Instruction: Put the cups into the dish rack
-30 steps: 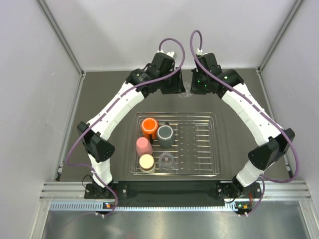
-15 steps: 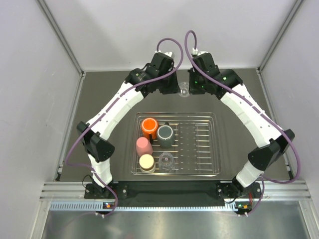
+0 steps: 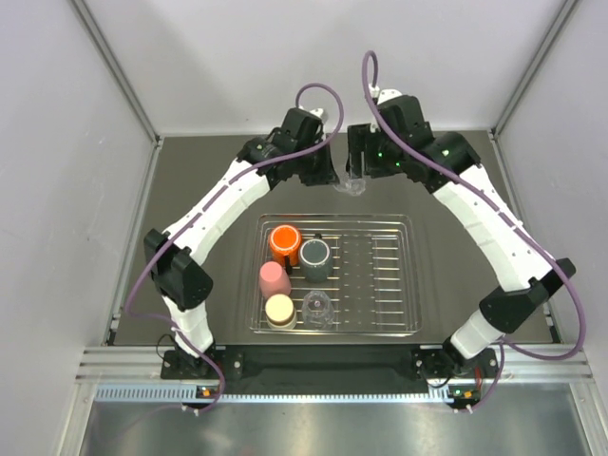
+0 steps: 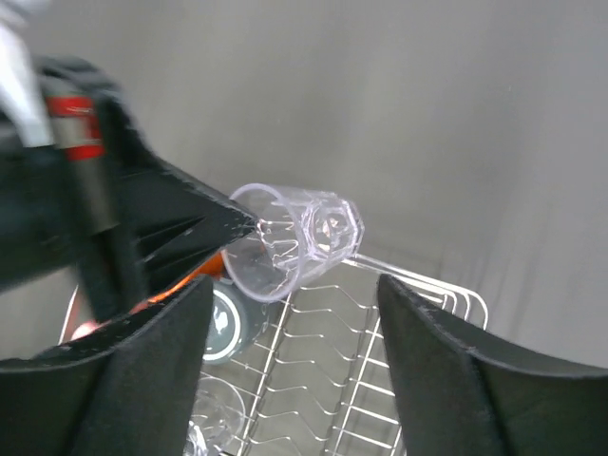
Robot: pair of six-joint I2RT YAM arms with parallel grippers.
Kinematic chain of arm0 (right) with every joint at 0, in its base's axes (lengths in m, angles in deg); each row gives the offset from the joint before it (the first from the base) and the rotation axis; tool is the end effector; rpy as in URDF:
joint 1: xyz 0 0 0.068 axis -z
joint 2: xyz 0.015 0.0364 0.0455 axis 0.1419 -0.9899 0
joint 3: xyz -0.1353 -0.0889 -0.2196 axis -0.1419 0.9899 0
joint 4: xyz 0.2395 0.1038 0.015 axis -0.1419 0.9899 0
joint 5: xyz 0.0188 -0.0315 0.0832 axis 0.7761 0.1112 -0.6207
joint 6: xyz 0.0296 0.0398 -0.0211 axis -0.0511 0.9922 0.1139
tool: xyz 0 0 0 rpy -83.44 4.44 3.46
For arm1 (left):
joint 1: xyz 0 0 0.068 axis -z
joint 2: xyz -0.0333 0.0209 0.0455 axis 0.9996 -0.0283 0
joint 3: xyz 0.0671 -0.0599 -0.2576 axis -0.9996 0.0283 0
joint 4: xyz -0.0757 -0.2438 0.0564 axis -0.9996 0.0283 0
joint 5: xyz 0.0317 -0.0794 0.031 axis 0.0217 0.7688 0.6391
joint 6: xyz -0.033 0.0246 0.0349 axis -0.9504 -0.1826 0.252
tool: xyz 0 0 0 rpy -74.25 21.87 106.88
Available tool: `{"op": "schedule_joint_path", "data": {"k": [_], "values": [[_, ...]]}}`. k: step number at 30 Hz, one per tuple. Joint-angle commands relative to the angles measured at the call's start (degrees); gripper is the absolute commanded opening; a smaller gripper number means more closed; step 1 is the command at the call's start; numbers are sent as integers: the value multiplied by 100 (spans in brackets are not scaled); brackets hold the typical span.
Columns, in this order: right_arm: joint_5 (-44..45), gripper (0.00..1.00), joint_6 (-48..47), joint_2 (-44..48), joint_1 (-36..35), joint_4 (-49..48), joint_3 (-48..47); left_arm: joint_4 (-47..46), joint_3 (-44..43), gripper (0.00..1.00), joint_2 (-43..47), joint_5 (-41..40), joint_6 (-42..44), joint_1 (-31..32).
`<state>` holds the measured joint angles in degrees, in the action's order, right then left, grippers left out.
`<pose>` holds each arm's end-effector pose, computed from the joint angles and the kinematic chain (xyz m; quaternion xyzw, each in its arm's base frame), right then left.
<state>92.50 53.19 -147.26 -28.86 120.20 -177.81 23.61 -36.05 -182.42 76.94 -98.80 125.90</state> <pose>0.2592 0.1871 0.4513 -0.0993 0.8903 0.1298 0.4251 0.3214 -0.2517 0.3869 0.0435 0.9052 -0.2866 0.3107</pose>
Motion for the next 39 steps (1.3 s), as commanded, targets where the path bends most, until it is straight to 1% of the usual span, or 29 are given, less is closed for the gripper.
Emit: {"op": "schedule_joint_path", "data": {"k": [1, 3, 4, 5, 6, 7, 8, 9, 10, 11, 12, 13, 14, 16, 17, 18, 19, 20, 21, 22, 23, 25, 26, 28, 29, 32, 33, 38, 39], "values": [[5, 71, -219, 414, -43, -3, -440, -1028, 438, 0, 595, 596, -85, -253], [-170, 75, -263, 484, 10, 5, -528, -1299, 735, 0, 745, 1114, -234, -385], [-310, 79, -307, 580, 132, 6, -511, -1640, 850, 0, 806, 1316, -313, -568], [-712, 80, -316, 607, 229, -3, -458, -1914, 982, 0, 937, 1823, -549, -666], [-968, 83, -316, 660, 343, -47, -405, -2177, 1288, 0, 1008, 2063, -708, -771], [-1302, 88, -290, 782, 622, -108, -309, -2806, 1456, 0, 1096, 2283, -866, -964], [-2114, 90, -264, 844, 817, -204, -39, -3126, 1606, 0, 1245, 2729, -1207, -1053], [-2601, 91, -220, 915, 1019, -336, 130, -3451, 1886, 0, 1316, 2933, -1384, -1132], [-3076, 93, -72, 1081, 1430, -685, 305, -4211, 2028, 0, 1386, 3136, -1552, -1263], [-3907, 94, 34, 1152, 1617, -863, 638, -4480, 2151, 0, 1491, 3277, -1866, -1308], [-4272, 95, 122, 1231, 1766, -1091, 763, -4831, 2309, 0, 1518, 3583, -2018, -1343], [-4554, 98, 289, 1319, 1959, -1406, 860, -5078, 2354, 0, 1536, 3725, -2176, -1396], [-4922, 100, 334, 1346, 1996, -1531, 922, -5437, 2372, 0, 1545, 3840, -2447, -1422], [-5311, 100, 369, 1346, 2057, -1768, 887, -5930, 2477, 0, 1545, 4199, -2799, -1440], [-5696, 100, 404, 1346, 2084, -1866, 835, -6316, 2538, 0, 1562, 4314, -3262, -1440], [-5908, 100, 570, 1337, 2110, -1988, 843, -6981, 2652, 0, 1563, 4394, -3502, -1440], [-6110, 100, 685, 1355, 2128, -2164, 878, -7388, 2714, 0, 1571, 4525, -3739, -1440], [-6461, 100, 825, 1363, 2128, -2548, 974, -7740, 2767, 0, 1563, 4561, -4212, -1432], [-6629, 100, 974, 1381, 2128, -2787, 1045, -8431, 2863, 0, 1554, 4605, -4434, -1440], [-6718, 100, 1280, 1407, 2128, -2981, 1124, -8734, 2899, 0, 1528, 4649, -4645, -1432], [-6806, 100, 1388, 1408, 2128, -3122, 1203, -9015, 2934, 0, 1493, 4684, -5030, -1440], [-6886, 100, 1573, 1390, 2128, -3369, 1221, -9752, 3022, 0, 1457, 4658, -5357, -1440], [-6956, 100, 1660, 1373, 2128, -3465, 1230, -10008, 3101, 0, 1414, 4597, -5672, -1440], [-7044, 100, 2012, 1302, 2128, -3825, 1239, -10587, 3171, 0, 1378, 4544, -5955, -1432], [-7062, 100, 2126, 1267, 2128, -3913, 1256, -10739, 3207, 0, 1326, 4509, -6218, -1431], [-7228, 98, 2644, 1170, 2120, -4431, 1335, -11030, 3260, 0, 1264, 4544, -6483, -1431], [-7246, 97, 2959, 1170, 2128, -4668, 1388, -11057, 3286, 0, 1273, 4570, -6493, -1431], [-7211, 90, 3734, 1205, 2128, -5776, 1729, -11048, 3330, 0, 1290, 4605, -6528, -1431], [-7202, 89, 4031, 1223, 2137, -6065, 1800, -11048, 3339, 0, 1290, 4605, -6519, -1431]]}}
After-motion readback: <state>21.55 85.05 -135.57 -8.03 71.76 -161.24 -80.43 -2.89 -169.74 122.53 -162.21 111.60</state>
